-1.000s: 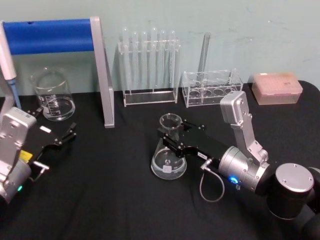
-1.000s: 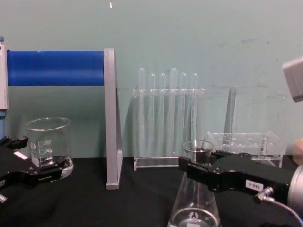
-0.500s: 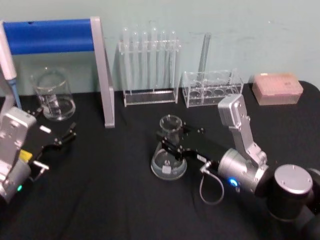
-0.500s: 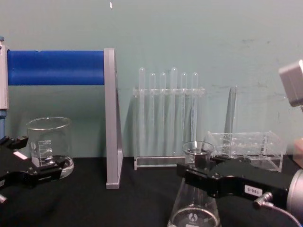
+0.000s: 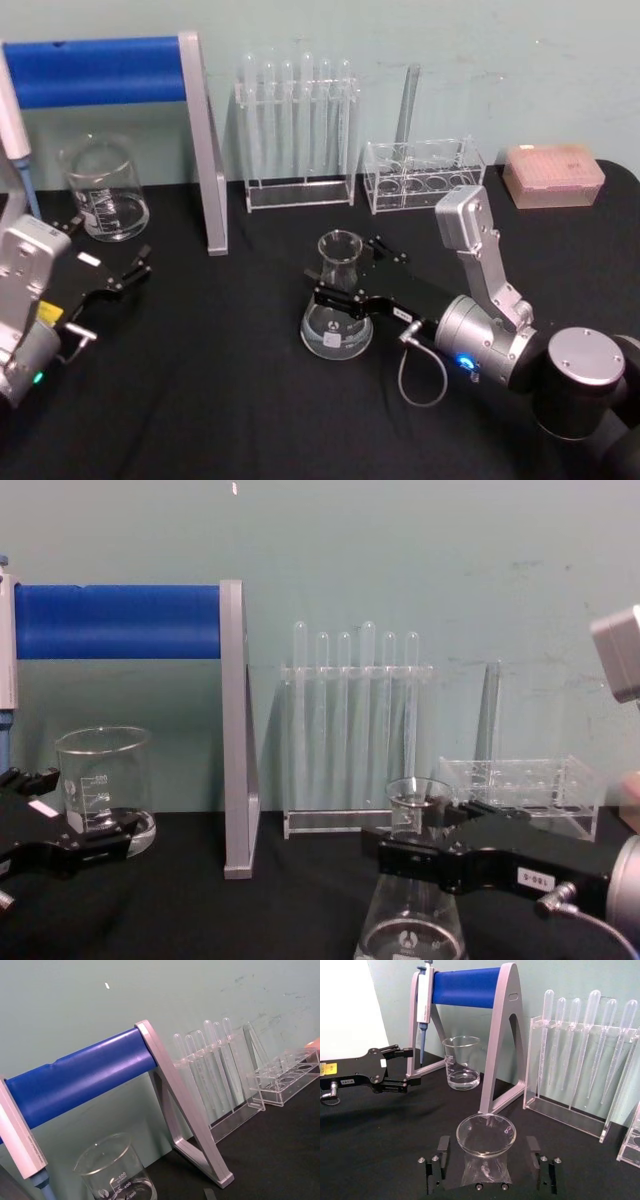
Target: Grasp the erlenmeyer flask with one hand, shake it three times, then place it back.
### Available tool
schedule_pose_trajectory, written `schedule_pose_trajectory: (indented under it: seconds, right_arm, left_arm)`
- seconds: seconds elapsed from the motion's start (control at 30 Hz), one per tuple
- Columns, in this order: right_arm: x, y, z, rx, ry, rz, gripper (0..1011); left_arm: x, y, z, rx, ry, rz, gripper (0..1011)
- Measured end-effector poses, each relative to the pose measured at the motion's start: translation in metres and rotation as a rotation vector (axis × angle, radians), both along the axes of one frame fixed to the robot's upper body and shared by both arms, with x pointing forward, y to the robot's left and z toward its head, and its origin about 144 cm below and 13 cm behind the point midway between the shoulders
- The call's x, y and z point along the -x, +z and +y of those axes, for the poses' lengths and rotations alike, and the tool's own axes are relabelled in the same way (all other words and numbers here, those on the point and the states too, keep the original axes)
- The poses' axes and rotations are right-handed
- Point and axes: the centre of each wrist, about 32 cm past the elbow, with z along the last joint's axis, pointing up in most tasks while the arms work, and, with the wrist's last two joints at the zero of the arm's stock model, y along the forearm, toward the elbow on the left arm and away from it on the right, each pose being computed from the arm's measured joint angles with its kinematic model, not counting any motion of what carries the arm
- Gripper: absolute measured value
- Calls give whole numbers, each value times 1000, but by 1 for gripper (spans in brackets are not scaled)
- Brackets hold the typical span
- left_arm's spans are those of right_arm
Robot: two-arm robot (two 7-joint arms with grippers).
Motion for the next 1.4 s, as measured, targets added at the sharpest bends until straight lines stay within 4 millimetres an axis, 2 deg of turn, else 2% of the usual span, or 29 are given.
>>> schedule_pose_trajectory:
  seconds: [0.1, 0.47, 1.13, 1.4]
  right_arm:
    - [0, 0, 0, -1, 0, -1, 1002]
    - [0, 1, -2, -1, 7, -3, 1000]
    - [35, 14, -47, 44, 66, 48, 1000]
    - [39, 23, -65, 57, -13, 26, 1000]
  left_arm:
    - [0, 0, 0, 0, 0, 0, 1001]
    - [0, 0, 0, 0, 0, 0, 1001]
    - [0, 0, 0, 0, 0, 0, 1001]
    - [0, 0, 0, 0, 0, 0, 1001]
